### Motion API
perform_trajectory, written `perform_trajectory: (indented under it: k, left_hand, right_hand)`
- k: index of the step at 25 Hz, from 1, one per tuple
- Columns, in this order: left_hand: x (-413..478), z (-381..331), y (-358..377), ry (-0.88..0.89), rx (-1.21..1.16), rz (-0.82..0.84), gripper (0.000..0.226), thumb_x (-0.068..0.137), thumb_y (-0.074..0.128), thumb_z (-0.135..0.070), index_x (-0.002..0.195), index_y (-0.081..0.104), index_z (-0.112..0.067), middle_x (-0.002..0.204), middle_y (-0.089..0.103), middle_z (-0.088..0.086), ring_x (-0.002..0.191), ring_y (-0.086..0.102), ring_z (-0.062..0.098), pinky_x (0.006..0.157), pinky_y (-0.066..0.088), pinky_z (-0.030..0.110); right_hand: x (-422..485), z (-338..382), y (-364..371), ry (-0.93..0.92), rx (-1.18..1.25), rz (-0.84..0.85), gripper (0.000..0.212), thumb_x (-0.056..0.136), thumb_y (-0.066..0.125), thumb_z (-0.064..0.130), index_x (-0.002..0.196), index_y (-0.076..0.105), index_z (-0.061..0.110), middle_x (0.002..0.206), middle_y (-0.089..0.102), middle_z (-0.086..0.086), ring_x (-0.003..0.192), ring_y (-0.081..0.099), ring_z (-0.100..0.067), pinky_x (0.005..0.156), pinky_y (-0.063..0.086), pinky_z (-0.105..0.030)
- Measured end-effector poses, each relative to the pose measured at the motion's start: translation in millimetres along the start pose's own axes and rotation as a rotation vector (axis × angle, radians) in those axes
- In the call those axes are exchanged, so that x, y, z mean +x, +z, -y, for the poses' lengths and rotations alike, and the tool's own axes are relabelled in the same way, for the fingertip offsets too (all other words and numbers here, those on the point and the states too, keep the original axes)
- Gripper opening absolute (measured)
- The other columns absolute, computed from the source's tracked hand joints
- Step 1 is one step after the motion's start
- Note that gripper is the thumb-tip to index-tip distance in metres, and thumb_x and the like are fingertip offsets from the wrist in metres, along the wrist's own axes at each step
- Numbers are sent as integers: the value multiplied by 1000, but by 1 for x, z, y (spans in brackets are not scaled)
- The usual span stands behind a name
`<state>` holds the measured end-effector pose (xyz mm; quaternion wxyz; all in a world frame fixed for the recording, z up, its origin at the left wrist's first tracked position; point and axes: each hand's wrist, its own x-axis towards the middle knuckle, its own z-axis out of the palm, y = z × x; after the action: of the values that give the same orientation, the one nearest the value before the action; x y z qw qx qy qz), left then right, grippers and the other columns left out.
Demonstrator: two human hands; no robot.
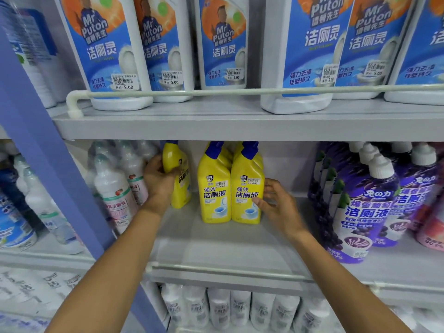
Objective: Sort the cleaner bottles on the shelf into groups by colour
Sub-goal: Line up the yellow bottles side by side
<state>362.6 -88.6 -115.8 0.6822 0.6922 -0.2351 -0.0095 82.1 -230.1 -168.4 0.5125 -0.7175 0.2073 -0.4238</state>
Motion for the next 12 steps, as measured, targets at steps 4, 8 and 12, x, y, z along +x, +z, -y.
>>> perform_trajectory:
  k: [4,8,12]
  left_hand:
    - [-50,-13,-27,20,-144,96,40,78,78,10,112,65,-7,99,74,5,83,72,10,80,59,35]
    - [-92,-22,-59,-14,-207,210,39,79,79,5,113,66,-10,102,77,-1,92,73,9,77,58,21]
    - [-109,-16,-68,-14,-132,390,38,77,82,-4,112,67,-6,108,77,4,99,73,16,84,57,21]
  right_hand:
    - [-1,-2,0,-14,-6,5,41,88,76,4,125,60,13,115,73,6,100,71,-10,82,56,-21]
    - [-1,-5,0,-16,-13,1,41,89,77,7,126,60,12,118,72,3,103,71,-13,82,55,-18]
    - [-1,-3,-2,3,2,8,42,88,77,6,126,60,10,119,72,0,104,71,-13,82,55,-18]
